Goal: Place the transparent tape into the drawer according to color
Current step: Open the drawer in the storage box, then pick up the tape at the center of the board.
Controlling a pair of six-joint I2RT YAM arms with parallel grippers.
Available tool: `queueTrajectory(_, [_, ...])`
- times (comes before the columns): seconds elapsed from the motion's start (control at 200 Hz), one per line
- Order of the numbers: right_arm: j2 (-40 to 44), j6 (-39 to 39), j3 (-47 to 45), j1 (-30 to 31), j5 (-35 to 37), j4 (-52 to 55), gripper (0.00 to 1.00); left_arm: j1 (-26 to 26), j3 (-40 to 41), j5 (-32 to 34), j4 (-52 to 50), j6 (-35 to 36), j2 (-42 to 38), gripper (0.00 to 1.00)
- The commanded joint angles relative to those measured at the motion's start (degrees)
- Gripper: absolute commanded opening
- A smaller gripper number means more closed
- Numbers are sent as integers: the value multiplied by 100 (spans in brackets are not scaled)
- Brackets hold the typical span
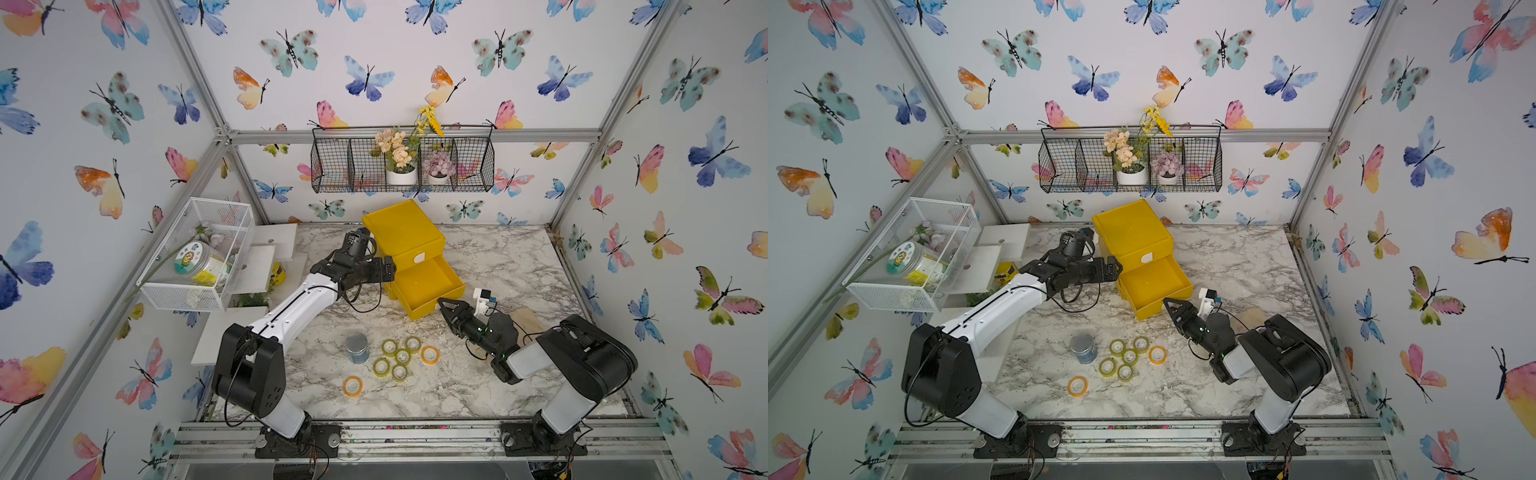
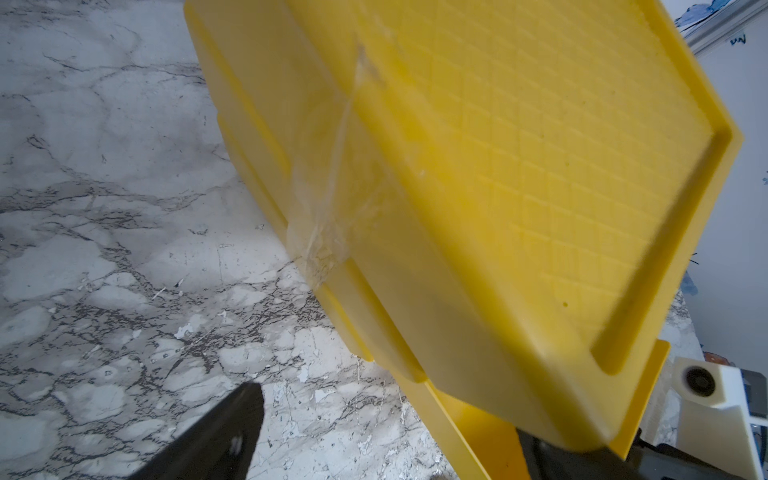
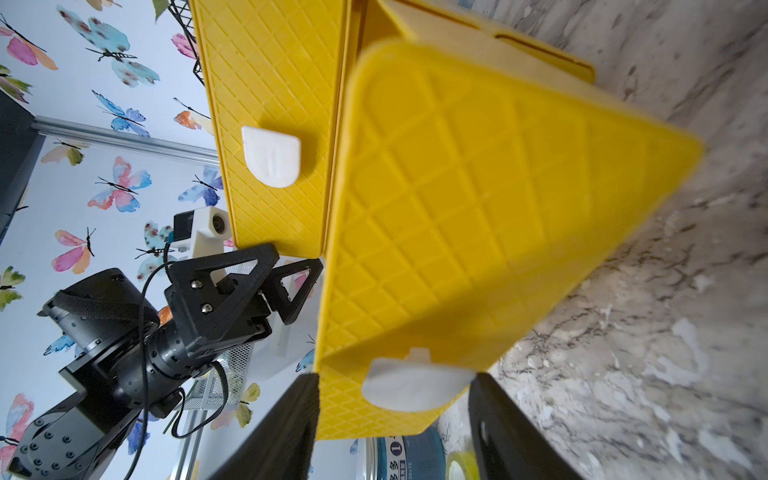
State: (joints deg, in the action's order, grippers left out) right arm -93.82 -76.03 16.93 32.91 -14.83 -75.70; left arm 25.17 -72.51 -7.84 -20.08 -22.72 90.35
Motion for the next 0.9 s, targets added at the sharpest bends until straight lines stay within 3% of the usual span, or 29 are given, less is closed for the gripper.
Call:
queueTrajectory(0.0, [509,534,53,-32,-243,1122,63,-34,-59,-69,-43,-59,-301,99])
queueTrajectory(0.235, [2213,2161,514,-39,-50,4731,64,-30,194,-127,19,-223,-870,100])
queueTrajectory(0.39, [2783,3277,946,-36,95,6629,63,-23,637,-342,166,-405,-1367,100])
queueTrajectory(0.616, [2324,4543,1396,156,45,8325,62,53,1548,-416,169,-548,-2424,100])
queueTrajectory(0.896, [1219,4953,2083,1611,1306,9070,65,127,2141,-447,-166,-672,-3634,100])
